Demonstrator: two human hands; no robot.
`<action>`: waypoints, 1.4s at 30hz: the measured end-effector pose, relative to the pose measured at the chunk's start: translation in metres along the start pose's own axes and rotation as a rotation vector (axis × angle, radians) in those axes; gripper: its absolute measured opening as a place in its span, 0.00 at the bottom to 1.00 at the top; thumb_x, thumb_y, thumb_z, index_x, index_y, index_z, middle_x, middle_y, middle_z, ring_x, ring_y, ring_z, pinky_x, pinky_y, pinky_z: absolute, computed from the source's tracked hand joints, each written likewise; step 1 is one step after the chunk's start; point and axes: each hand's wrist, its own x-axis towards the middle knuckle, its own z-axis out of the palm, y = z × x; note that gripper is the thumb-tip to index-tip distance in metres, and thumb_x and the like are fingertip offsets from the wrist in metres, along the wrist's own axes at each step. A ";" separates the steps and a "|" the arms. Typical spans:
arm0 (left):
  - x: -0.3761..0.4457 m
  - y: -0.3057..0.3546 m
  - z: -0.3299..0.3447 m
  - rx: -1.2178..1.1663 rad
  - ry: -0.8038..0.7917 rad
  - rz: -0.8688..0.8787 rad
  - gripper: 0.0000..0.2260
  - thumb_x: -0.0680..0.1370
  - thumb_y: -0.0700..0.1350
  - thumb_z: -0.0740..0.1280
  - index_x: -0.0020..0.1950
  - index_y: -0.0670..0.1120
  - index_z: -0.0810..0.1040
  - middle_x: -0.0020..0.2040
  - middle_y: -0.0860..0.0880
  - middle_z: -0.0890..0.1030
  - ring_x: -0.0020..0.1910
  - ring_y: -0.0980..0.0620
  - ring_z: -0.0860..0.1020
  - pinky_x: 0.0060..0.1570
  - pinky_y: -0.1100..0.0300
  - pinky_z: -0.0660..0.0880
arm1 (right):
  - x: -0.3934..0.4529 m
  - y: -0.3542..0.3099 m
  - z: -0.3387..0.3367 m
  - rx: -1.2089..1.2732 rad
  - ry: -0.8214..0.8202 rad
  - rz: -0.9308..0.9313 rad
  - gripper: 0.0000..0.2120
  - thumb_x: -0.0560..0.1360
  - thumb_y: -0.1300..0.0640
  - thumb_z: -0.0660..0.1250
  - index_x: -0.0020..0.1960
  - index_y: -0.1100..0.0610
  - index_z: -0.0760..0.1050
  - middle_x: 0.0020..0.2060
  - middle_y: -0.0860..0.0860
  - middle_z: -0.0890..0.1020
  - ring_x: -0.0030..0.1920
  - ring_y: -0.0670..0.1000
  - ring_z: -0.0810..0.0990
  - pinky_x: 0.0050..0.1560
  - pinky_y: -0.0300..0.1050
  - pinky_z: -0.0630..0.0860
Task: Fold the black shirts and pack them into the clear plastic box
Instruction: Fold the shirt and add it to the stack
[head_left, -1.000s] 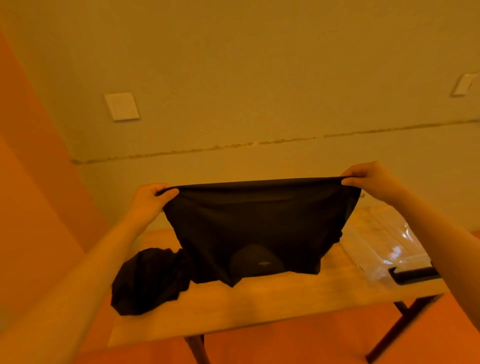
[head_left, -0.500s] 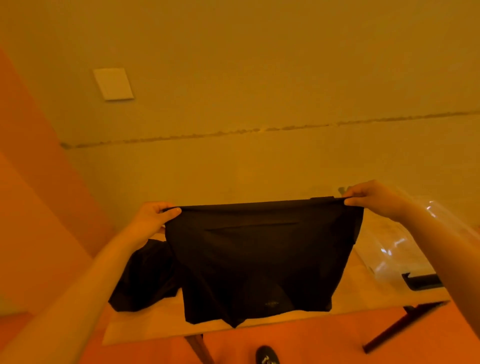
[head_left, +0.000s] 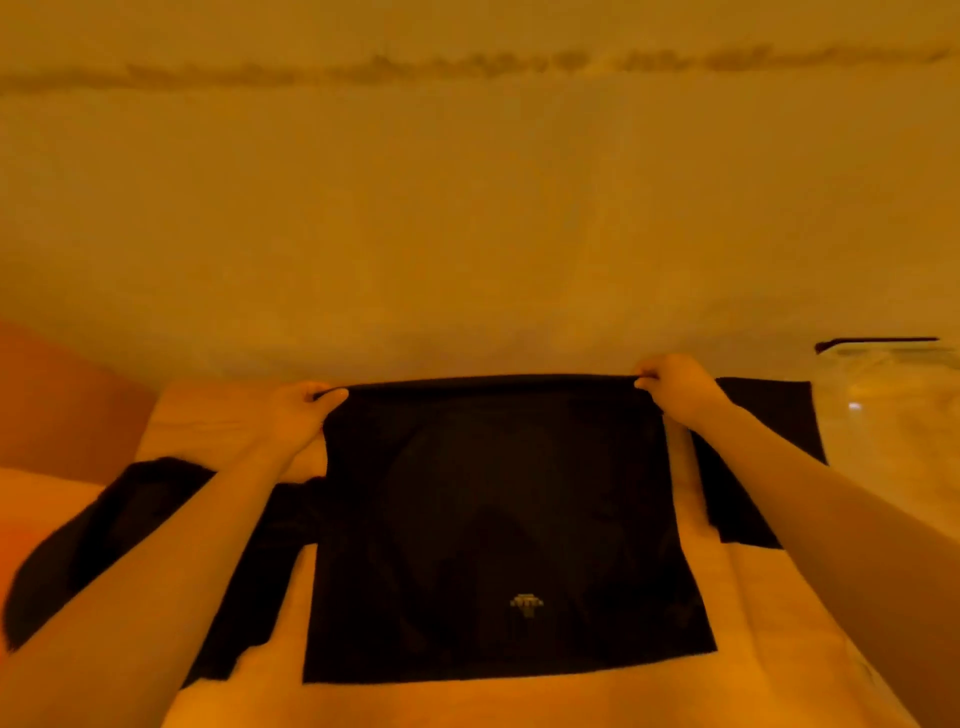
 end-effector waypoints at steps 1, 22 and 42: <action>0.005 -0.002 0.006 0.043 0.055 0.001 0.13 0.79 0.44 0.62 0.61 0.39 0.75 0.57 0.38 0.78 0.59 0.40 0.74 0.58 0.52 0.69 | 0.008 -0.002 0.006 -0.042 0.025 0.014 0.12 0.80 0.62 0.58 0.61 0.62 0.74 0.55 0.60 0.78 0.48 0.58 0.77 0.42 0.47 0.73; -0.124 -0.095 0.110 1.014 0.047 0.530 0.28 0.78 0.57 0.48 0.75 0.46 0.53 0.75 0.42 0.59 0.74 0.44 0.53 0.70 0.47 0.47 | -0.113 0.007 0.148 -0.254 0.219 -0.168 0.31 0.79 0.39 0.35 0.75 0.57 0.50 0.75 0.51 0.52 0.75 0.52 0.49 0.73 0.52 0.50; -0.161 -0.120 0.121 0.985 0.059 0.607 0.30 0.76 0.59 0.39 0.76 0.49 0.46 0.77 0.44 0.50 0.76 0.45 0.46 0.72 0.46 0.43 | -0.163 0.038 0.177 -0.271 0.341 -0.177 0.35 0.75 0.39 0.37 0.76 0.57 0.48 0.76 0.53 0.52 0.75 0.49 0.45 0.73 0.50 0.44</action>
